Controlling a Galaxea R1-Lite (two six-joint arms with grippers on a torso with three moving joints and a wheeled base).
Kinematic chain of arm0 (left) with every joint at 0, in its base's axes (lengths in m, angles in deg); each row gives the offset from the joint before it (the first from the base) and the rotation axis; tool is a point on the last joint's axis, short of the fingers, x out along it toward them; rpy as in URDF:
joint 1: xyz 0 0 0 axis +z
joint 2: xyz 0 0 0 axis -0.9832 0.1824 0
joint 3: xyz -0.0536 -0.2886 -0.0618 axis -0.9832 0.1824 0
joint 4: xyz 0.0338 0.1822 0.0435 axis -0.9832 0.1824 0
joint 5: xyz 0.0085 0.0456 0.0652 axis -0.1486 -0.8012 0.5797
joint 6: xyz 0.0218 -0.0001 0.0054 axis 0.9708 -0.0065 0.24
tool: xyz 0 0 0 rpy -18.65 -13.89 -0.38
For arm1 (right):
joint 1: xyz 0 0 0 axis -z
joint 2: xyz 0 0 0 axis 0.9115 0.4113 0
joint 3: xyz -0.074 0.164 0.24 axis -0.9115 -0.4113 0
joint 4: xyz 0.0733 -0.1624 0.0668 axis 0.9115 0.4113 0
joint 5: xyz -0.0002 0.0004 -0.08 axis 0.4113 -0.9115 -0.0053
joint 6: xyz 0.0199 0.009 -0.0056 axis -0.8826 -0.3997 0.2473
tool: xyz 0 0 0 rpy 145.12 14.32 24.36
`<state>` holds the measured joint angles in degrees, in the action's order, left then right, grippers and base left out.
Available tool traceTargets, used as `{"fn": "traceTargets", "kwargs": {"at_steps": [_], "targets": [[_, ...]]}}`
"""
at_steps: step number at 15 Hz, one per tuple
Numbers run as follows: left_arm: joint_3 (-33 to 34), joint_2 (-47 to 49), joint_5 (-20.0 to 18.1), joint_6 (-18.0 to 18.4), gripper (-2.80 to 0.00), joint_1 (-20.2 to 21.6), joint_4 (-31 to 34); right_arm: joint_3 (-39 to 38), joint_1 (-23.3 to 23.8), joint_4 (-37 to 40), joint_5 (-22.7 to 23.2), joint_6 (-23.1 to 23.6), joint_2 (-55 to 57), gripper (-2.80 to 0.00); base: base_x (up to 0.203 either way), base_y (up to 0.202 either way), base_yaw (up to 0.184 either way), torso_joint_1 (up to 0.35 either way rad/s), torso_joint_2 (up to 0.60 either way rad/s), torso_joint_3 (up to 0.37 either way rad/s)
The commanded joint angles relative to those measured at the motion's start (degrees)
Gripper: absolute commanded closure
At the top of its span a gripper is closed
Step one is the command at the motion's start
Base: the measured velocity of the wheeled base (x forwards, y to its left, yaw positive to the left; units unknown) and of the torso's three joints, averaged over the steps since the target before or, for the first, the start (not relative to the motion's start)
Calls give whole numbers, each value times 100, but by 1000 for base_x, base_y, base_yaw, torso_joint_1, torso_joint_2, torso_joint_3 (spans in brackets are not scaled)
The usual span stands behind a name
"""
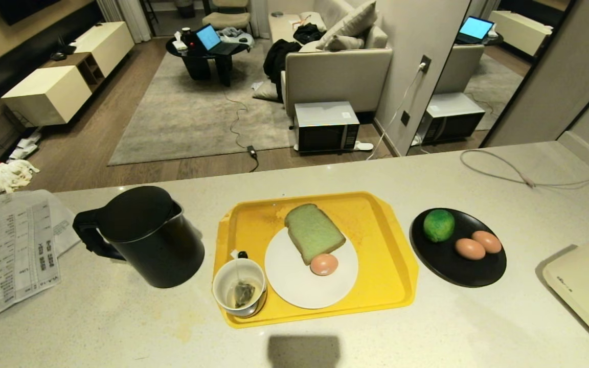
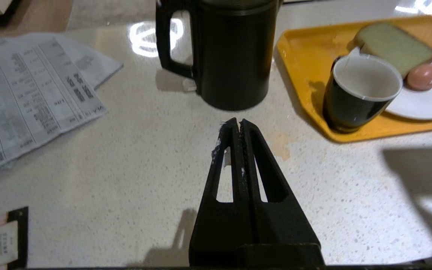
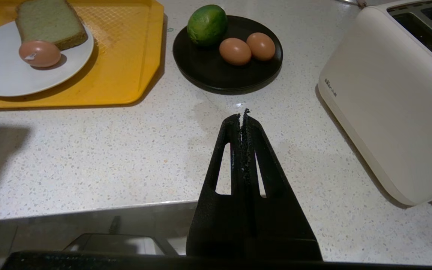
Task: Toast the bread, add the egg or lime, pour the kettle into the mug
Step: Pick up the kettle
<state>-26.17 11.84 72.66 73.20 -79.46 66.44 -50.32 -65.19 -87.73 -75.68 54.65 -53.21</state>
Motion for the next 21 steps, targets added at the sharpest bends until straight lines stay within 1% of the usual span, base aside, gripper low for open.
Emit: {"fn": "traceTargets", "kwargs": {"at_steps": [1,3,5,10,11,13,17,21], "targets": [[-688,27,-72,2,0,-9,342,-9,0,-2,7,-2,7,0,0,0,0,0,0,0],[-1464,306,-159,8,0,-10,875,-9,0,-2,0,-2,7,0,0,0,0,0,0,0],[-2028,991,-178,7,0,-16,1083,-9,0,-2,0,-2,7,0,0,0,0,0,0,0],[-3331,2621,-145,-1,0,-13,1178,-9,0,-2,0,-2,7,0,0,0,0,0,0,0],[-3534,2789,-140,2,0,-6,1181,-9,0,-2,0,-2,7,0,0,0,0,0,0,0],[-3724,2861,-81,27,0,35,1207,-9,0,-2,9,-2,7,0,0,0,0,0,0,0],[-4052,2968,349,19,0,42,1217,-9,0,-2,0,-2,7,0,0,0,0,0,0,0],[-4260,3240,1153,-10,0,42,1217,-9,0,-2,0,-2,7,0,0,0,0,0,0,0]]}}
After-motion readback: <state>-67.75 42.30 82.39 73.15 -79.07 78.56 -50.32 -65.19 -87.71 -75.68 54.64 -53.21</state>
